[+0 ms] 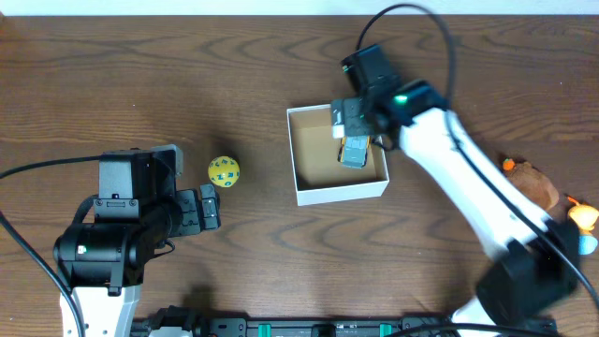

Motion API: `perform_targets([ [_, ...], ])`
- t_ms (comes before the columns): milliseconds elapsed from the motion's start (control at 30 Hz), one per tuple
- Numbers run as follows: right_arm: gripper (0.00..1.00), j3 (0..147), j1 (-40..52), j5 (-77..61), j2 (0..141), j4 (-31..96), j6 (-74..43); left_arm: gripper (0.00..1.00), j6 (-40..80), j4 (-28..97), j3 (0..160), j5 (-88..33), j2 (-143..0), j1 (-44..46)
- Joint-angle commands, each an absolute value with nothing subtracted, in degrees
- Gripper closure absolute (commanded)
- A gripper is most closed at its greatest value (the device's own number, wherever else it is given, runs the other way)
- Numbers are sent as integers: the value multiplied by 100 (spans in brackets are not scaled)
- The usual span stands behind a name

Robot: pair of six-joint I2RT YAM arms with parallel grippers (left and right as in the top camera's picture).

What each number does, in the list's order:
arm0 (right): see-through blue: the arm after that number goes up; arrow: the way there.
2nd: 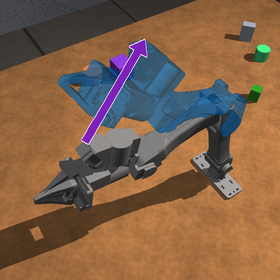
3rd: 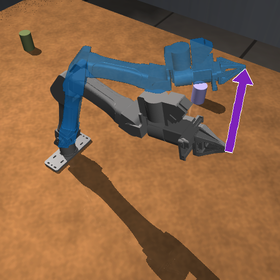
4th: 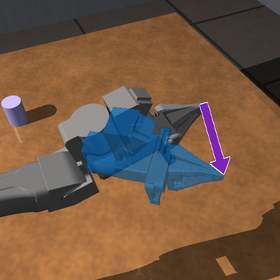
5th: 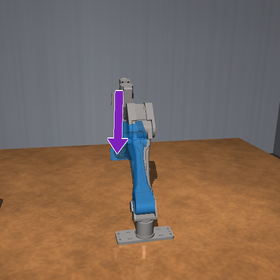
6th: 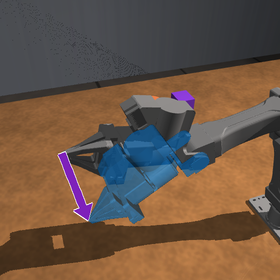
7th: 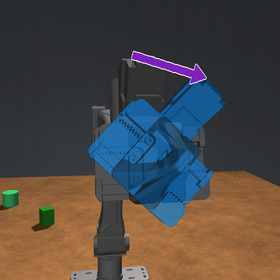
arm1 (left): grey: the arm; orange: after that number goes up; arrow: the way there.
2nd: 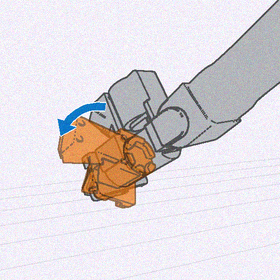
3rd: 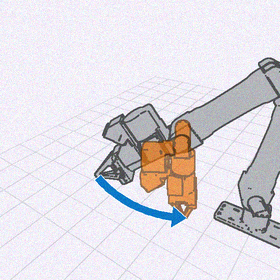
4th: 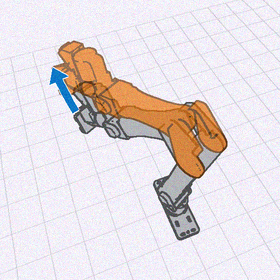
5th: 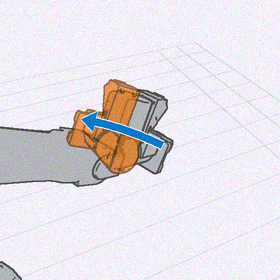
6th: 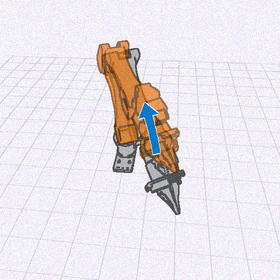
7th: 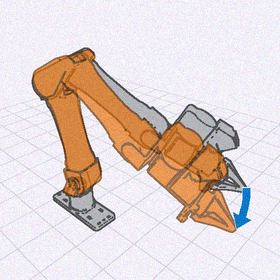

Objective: Pack container
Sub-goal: 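Move the right gripper to the brown plush bear and grasp it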

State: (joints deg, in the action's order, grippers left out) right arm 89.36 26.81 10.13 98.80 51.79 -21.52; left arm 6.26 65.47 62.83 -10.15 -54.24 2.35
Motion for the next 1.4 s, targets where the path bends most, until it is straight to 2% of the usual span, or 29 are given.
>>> perform_targets([
  [0, 1, 9161, 2104, 1472, 9041, 5336, -1667, 2, 696, 6554, 6366, -987, -5433, 233],
  [167, 1, 9161, 681, 1457, 8462, 5935, -139, 2, 694, 6552, 6366, -985, -5435, 231],
  [300, 1, 9129, -478, 1149, 8543, 6357, 908, 2, 694, 6552, 6366, -985, -5435, 231],
  [533, 1, 8685, -1984, 722, 9070, 6696, 923, 2, 694, 6552, 6366, -985, -5435, 231],
  [900, 1, 7679, -2720, 982, 9950, 6086, 928, 2, 692, 6552, 6366, -985, -5435, 231],
  [1167, 1, 7594, -2810, 617, 10737, 5758, 926, 2, 692, 6552, 6366, -985, -5435, 231],
  [1300, 21, 7594, -2808, 528, 11015, 5758, 812, 2, 692, 6549, 6366, -985, -5435, 231],
  [1367, 39, 7594, -2805, 504, 11026, 5752, 738, 2, 692, 6549, 6366, -985, -5435, 231],
])
